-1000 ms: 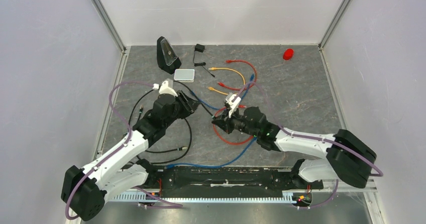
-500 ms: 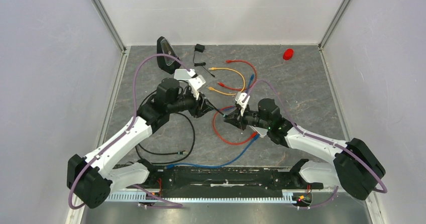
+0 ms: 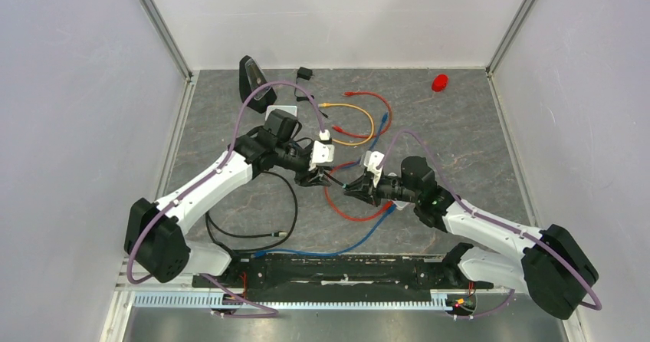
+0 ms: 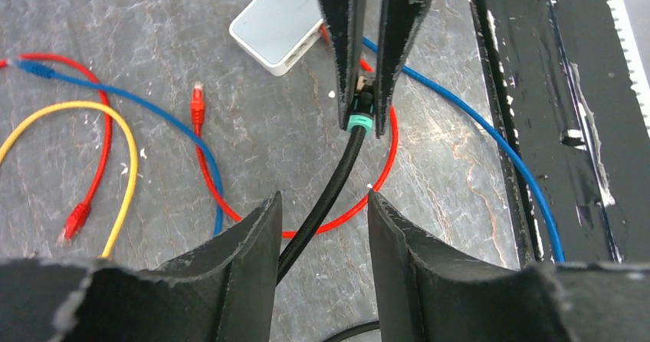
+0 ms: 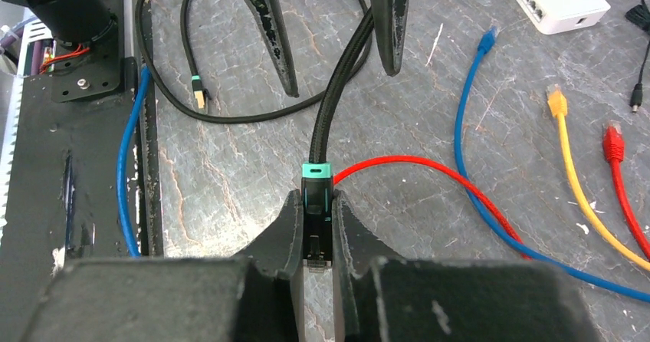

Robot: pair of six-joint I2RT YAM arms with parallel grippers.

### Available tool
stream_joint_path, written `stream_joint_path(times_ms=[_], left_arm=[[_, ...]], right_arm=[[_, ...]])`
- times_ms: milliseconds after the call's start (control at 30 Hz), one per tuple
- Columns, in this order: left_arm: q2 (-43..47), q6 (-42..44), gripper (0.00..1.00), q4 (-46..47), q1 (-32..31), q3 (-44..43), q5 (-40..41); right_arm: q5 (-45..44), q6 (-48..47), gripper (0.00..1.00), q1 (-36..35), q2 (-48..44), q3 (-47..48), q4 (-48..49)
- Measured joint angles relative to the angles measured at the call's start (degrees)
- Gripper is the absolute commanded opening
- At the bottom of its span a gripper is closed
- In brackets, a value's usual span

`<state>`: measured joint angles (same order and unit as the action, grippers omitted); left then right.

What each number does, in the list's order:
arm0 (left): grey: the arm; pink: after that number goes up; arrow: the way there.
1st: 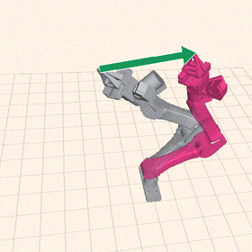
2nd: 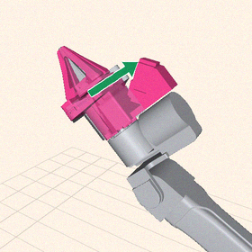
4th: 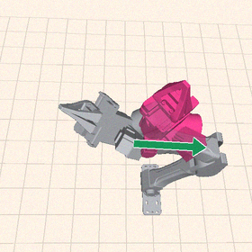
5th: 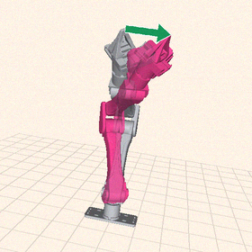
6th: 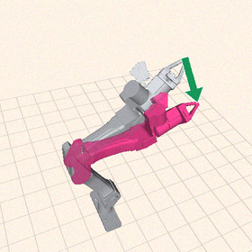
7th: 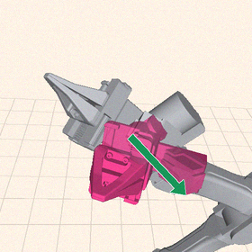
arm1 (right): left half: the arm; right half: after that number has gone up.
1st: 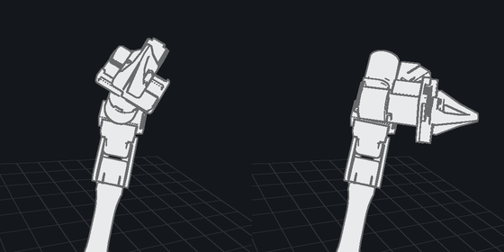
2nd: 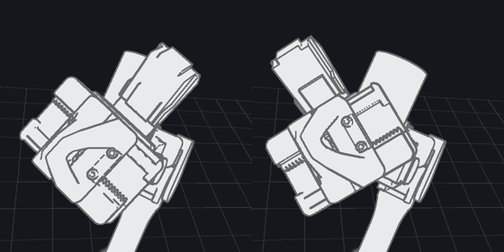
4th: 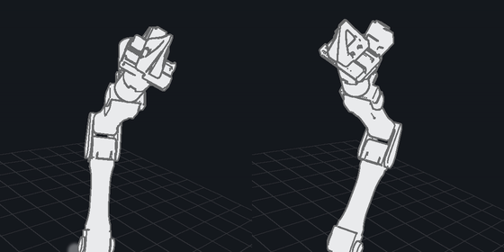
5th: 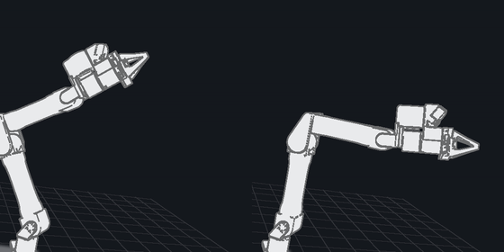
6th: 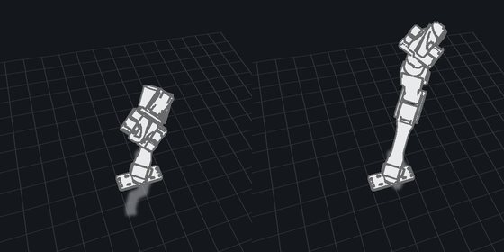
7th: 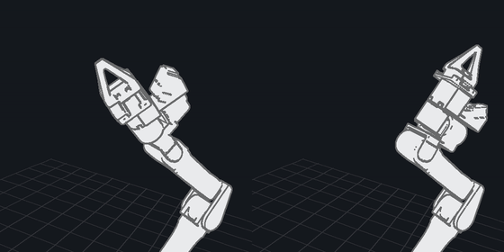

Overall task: Insert the plug into the switch port
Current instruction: Pick up the connector from the center of the board.

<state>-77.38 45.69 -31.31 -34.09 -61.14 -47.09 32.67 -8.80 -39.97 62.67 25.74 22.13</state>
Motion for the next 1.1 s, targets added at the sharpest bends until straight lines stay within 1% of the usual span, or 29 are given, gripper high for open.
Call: stream_joint_path(times_ms=[167, 333, 467, 633, 700, 833, 900, 933, 967, 1000, 1067, 1100], left_arm=[[-1.4, 5.2, 0.47, -1.9, -1.6, -1.2, -1.2], [-2.8, 7.9, 0.43, -2.8, -5.1, -1.7, 0.3], [-3.7, 8.6, 0.40, -2.8, -7.3, -1.8, 1.8], [-4.7, 8.8, 0.38, -2.6, -7.8, -1.8, 2.7], [-5.0, 8.8, 0.34, -2.4, -7.9, -1.9, 3.4], [-5.6, 8.7, 0.18, -1.8, -8.2, -1.9, 4.1], [-5.6, 8.6, 0.14, -1.8, -8.2, -1.9, 4.4], [-5.6, 8.4, 0.11, -1.7, -8.3, -1.9, 4.7], [-5.6, 8.0, 0.05, -1.4, -8.3, -1.9, 5.0], [-5.6, 7.6, 0.02, -1.1, -8.4, -1.8, 5.1], [-5.4, 5.7, 0.02, 0.9, -8.4, -0.8, 5.3], [-5.4, 4.6, 0.02, 2.0, -8.4, -0.3, 5.5]], right_arm=[[0.8, -0.9, 0.00, 0.0, 0.1, 0.0, -0.9], [1.3, -0.9, 0.00, 0.0, 1.0, 0.0, -0.9], [1.6, -0.7, 0.00, 0.0, 1.8, 0.0, -0.9], [1.7, -0.5, 0.00, 0.0, 2.1, 0.0, -0.9], [1.7, -0.3, 0.00, 0.0, 2.2, 0.0, -0.9], [1.8, 0.0, 0.00, 0.0, 2.4, 0.0, -1.2], [1.7, 0.0, 0.00, 0.1, 2.5, 0.0, -1.1], [1.7, 0.0, 0.01, 0.2, 2.5, 0.0, -1.1], [1.6, 0.0, 0.02, 0.2, 2.5, 0.0, -1.1], [1.5, 0.1, 0.02, 0.2, 2.5, 0.0, -1.1], [1.2, 0.2, 0.04, 0.4, 2.6, 0.0, -1.2], [0.9, 0.2, 0.10, 0.5, 2.6, 0.0, -1.4]])
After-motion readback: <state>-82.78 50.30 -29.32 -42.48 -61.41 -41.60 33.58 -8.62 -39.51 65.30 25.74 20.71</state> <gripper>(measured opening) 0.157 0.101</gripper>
